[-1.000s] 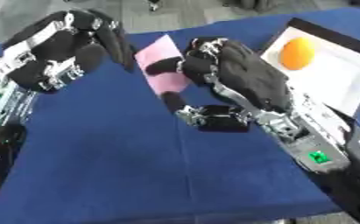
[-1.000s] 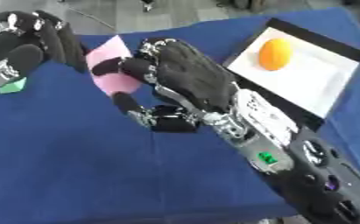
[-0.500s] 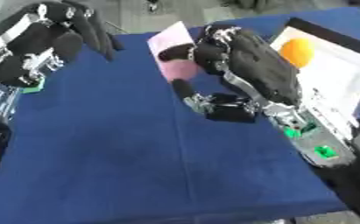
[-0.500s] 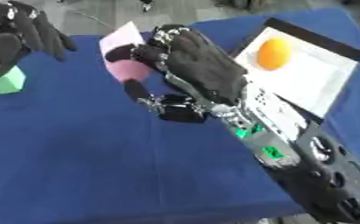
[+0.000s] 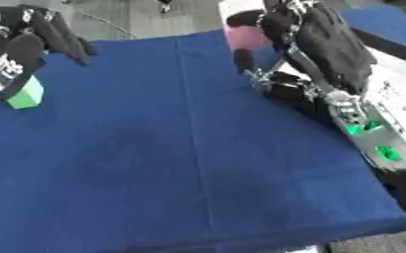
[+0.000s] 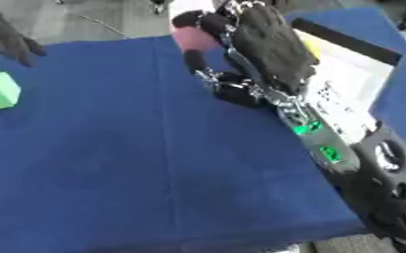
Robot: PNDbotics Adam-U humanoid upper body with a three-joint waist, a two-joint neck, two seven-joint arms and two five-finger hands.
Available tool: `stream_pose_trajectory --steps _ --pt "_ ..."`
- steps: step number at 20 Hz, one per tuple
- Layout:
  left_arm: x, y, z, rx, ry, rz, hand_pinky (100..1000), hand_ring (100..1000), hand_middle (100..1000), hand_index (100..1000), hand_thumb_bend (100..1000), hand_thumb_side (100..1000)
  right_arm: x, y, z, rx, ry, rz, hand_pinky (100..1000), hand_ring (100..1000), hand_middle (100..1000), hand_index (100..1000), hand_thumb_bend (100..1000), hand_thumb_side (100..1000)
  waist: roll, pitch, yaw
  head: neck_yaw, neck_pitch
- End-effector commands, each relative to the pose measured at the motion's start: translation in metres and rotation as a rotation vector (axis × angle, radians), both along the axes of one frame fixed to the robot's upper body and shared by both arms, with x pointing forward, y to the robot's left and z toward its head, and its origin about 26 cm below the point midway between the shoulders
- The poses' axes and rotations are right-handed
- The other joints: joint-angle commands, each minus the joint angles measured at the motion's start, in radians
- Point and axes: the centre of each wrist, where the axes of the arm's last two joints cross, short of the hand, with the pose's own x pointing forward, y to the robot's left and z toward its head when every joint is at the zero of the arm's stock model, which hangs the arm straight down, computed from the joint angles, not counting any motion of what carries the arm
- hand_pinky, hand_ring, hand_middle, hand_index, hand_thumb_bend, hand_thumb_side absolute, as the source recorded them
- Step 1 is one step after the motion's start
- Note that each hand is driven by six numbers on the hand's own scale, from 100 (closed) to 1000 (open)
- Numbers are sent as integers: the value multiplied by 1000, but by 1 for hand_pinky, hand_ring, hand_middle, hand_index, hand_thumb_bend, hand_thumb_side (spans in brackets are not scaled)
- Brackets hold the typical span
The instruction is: Pick up the objects with one hand, pass them to the other hand, and then place them into the box on the other side of the table.
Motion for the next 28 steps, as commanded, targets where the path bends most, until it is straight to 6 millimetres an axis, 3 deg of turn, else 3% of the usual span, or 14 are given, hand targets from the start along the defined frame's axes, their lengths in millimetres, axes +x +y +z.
stream_pose_trajectory --steps 1,4,12,15,16,17,19,21,22,25,28 --pt "-5 15 7 -33 -25 51 738 542 483 576 100 473 11 -25 7 20 -43 -139 547 359 100 345 246 100 0 -12 4 -19 -3" --pt "-9 26 -1 -75 -6 100 738 542 484 577 100 486 25 -49 0 72 -3 -273 540 355 100 351 100 100 4 -12 9 -33 -3" --pt "-15 43 -17 -131 28 191 738 543 485 577 100 497 58 -106 -40 160 166 -635 552 375 100 353 100 100 5 -14 24 -56 -3" --pt "-16 45 -20 -135 37 205 739 544 485 578 100 492 64 -123 -60 132 258 -731 634 466 155 480 100 100 2 -16 25 -56 -3" --pt "-16 45 -21 -134 40 207 739 544 486 578 100 501 66 -128 -67 118 298 -752 654 491 198 552 100 158 1 -16 25 -56 -3" --pt "-15 45 -22 -133 44 208 739 544 486 578 100 502 67 -134 -76 100 344 -769 690 549 327 705 100 202 0 -16 26 -55 -3" --pt "-15 46 -24 -129 50 212 739 544 486 578 100 502 67 -142 -84 67 409 -792 728 615 473 808 100 242 -1 -17 26 -53 -3" --pt "-15 47 -26 -126 54 217 739 544 486 578 100 503 66 -147 -83 27 430 -816 750 678 602 874 100 221 -2 -18 26 -50 -3" --pt "-15 47 -27 -125 56 219 739 544 486 578 100 504 65 -147 -79 10 427 -826 772 731 728 937 100 254 -3 -18 25 -50 -3" --pt "-15 48 -29 -122 65 225 739 544 485 578 100 505 60 -145 -61 -30 391 -846 817 808 906 1000 100 319 -5 -19 24 -48 -3" --pt "-15 50 -32 -116 72 230 739 543 485 577 100 507 54 -140 -45 -68 359 -852 864 853 990 1000 100 304 -8 -21 25 -46 -3"
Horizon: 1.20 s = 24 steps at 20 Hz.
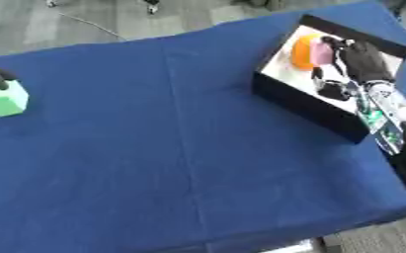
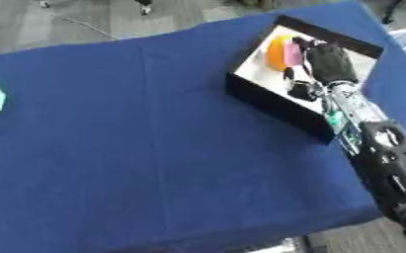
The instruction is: Pick up the objects with one hand, pass them to the other hand, and then place them into the box on the other side of the table.
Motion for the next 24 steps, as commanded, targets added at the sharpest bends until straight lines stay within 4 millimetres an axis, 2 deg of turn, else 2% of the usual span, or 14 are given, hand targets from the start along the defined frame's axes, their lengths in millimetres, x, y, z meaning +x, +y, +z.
stream_pose_trajectory --steps 1,6,7,8,9,10,13,16,17,18,19,22,24 --pt "-1 7 8 16 -21 21 739 544 486 577 100 508 -7 -2 32 -77 -50 -9 873 866 1000 1000 100 242 -6 -19 1 4 -3" --pt "-1 9 6 16 -14 27 739 544 486 578 100 509 -15 1 55 -142 -67 -47 894 883 1000 1000 100 268 -10 -21 2 11 -3" --pt "-1 9 6 16 -14 30 739 544 486 578 100 508 -18 2 62 -150 -79 -55 890 880 1000 1000 100 230 -11 -21 2 14 -3" --pt "-1 10 6 16 -14 34 739 544 486 578 100 508 -20 4 70 -158 -102 -59 886 875 996 1000 154 198 -11 -22 2 19 -3" --pt "-1 11 6 15 -14 39 739 544 486 578 100 507 -24 7 77 -169 -135 -58 880 866 977 1000 211 114 -11 -22 0 26 -3" --pt "-1 12 6 14 -15 46 739 544 486 579 100 506 -26 12 84 -174 -174 -40 869 854 952 1000 246 100 -10 -22 0 37 -3" --pt "0 18 8 15 -27 82 738 545 489 585 100 485 -35 33 99 -153 -284 76 855 835 889 1000 262 100 -9 -24 -3 97 -3" --pt "1 36 17 56 -55 167 739 554 499 601 100 442 -42 67 103 -108 -371 250 846 817 857 997 135 100 -4 -26 -9 212 -3" --pt "2 42 20 76 -66 199 739 554 499 601 100 442 -47 75 103 -92 -398 301 846 817 857 997 135 100 -3 -26 -12 242 -3" --pt "3 48 23 95 -77 225 739 563 508 614 100 393 -51 81 103 -77 -421 346 840 806 844 984 100 100 0 -27 -13 273 -3" --pt "5 55 30 121 -95 251 741 570 516 624 100 357 -56 87 102 -59 -443 391 839 803 842 985 101 100 2 -27 -13 298 -3" --pt "13 73 50 214 -148 307 752 614 569 679 100 267 -67 94 95 -13 -483 484 834 796 828 984 100 100 7 -25 -13 338 -3" --pt "19 82 64 287 -184 320 770 675 640 749 100 221 -68 93 89 15 -491 520 831 793 822 983 100 100 8 -20 -14 351 -3"
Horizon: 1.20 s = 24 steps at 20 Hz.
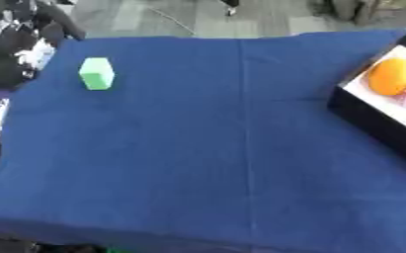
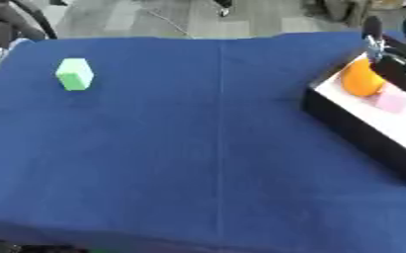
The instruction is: Pick up the objects with one hand, pass them to the other hand, and then place them into the box on the other side of the table.
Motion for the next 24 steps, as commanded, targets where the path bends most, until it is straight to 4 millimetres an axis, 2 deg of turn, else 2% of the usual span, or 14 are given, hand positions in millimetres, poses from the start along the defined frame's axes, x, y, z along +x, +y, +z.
stream_pose_trajectory --steps 1,3,4,6,7,9,11,12,15,16,17,20,24 --pt "4 23 32 141 -64 51 777 697 667 772 100 209 -7 2 3 25 -52 83 830 792 821 983 100 100 -2 -9 -3 29 -3" --pt "10 28 44 228 -75 53 804 770 758 855 317 268 -8 1 -4 47 -52 119 827 789 815 982 100 100 -3 2 -10 37 -3" --pt "13 30 50 276 -73 54 825 813 812 905 509 360 -9 0 -7 60 -54 135 825 786 812 982 100 100 -4 7 -16 41 -3" --pt "19 35 62 374 -57 64 843 848 859 941 671 457 -10 -1 -11 89 -60 164 823 784 808 982 100 100 -7 19 -30 50 -3" --pt "21 38 69 420 -43 74 845 853 867 947 701 474 -10 -1 -13 103 -64 175 823 783 807 982 100 100 -8 25 -38 57 -3" --pt "24 47 84 505 -8 111 852 867 888 956 818 548 -11 0 -17 129 -76 193 820 780 801 981 100 100 -9 41 -57 72 -3" --pt "21 82 97 744 39 296 852 869 889 954 855 571 -11 6 -21 165 -116 226 818 778 799 980 100 100 -15 61 -99 110 -3" --pt "25 87 94 874 41 385 853 869 888 952 863 586 -11 9 -24 180 -129 235 817 777 797 980 100 100 -17 69 -112 119 -3" --pt "47 74 72 1248 -11 621 846 860 878 943 862 595 -12 11 -28 206 -146 239 815 776 793 980 100 100 -21 87 -133 127 -3" --pt "54 70 64 1365 -52 691 845 858 876 942 883 526 -12 11 -29 212 -148 236 815 775 792 980 100 100 -22 91 -136 125 -3" --pt "59 68 55 1466 -94 749 843 857 874 941 861 607 -12 11 -29 218 -150 233 814 774 790 979 100 100 -23 97 -139 123 -3" --pt "69 76 30 1613 -178 827 842 854 872 938 862 606 -13 10 -30 230 -156 227 814 773 787 980 100 100 -22 107 -142 117 -3" --pt "72 87 14 1638 -203 872 836 845 865 933 864 592 -13 10 -31 236 -154 226 815 773 784 981 100 100 -21 110 -145 115 -3"
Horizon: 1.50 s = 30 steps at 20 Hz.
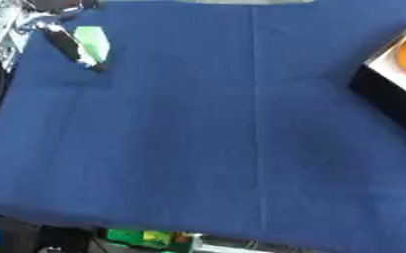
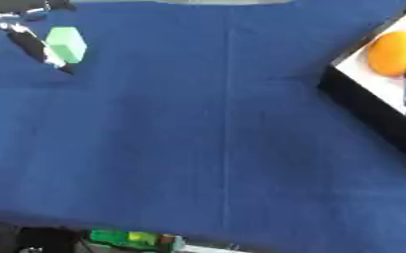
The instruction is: Pick up the objects with one hand, pass them to the other hand, and then place them into the box on the other side of the table.
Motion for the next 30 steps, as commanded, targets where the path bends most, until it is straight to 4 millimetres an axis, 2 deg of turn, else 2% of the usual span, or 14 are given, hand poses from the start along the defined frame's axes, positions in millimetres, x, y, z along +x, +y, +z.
stream_pose_trajectory --steps 1,8,13,19,25,28,30 --pt "0 14 11 49 -74 30 834 843 863 932 854 586 -3 0 7 3 -28 3 815 773 783 981 100 100 -1 -15 -1 -1 -2" --pt "0 23 10 -24 -194 67 807 803 823 893 685 494 -4 0 4 12 -18 5 814 771 776 982 100 100 -3 -15 -6 6 -2" --pt "1 27 5 -43 -206 105 804 800 820 890 627 484 -4 0 3 19 -16 13 813 769 772 981 100 100 -6 -6 -14 22 -2" --pt "1 27 3 -25 -250 147 795 792 814 883 610 475 -4 1 2 31 -16 17 812 768 769 982 100 100 -6 8 -21 44 -2" --pt "2 27 -2 -21 -252 159 790 780 802 867 567 473 -4 1 2 34 -18 17 812 767 767 982 100 100 -5 14 -25 36 -2" --pt "2 27 -6 -15 -221 168 784 781 798 853 590 487 -4 1 2 35 -18 19 812 767 766 982 100 100 -3 13 -27 32 -2" --pt "2 27 -7 -5 -211 177 769 765 771 812 586 475 -4 1 2 35 -18 18 812 767 766 982 100 100 -3 12 -27 31 -2"
